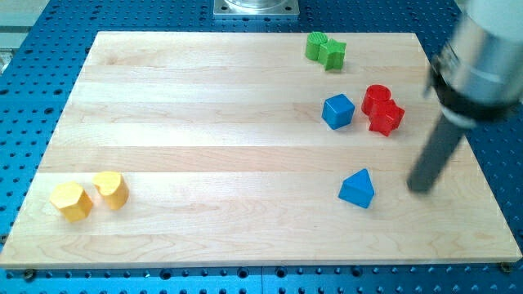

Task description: Push the triangle into the cube

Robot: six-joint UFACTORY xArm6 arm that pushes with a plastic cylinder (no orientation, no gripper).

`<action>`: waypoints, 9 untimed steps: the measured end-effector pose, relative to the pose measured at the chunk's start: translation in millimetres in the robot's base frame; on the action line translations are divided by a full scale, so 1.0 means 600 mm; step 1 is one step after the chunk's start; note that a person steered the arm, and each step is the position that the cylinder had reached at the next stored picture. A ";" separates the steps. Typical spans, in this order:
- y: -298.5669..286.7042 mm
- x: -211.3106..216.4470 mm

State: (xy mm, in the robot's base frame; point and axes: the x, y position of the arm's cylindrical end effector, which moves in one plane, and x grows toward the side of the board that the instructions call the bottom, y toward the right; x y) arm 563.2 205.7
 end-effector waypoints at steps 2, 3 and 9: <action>-0.170 0.048; -0.171 -0.059; -0.092 -0.003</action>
State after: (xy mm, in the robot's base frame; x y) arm 561.7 150.3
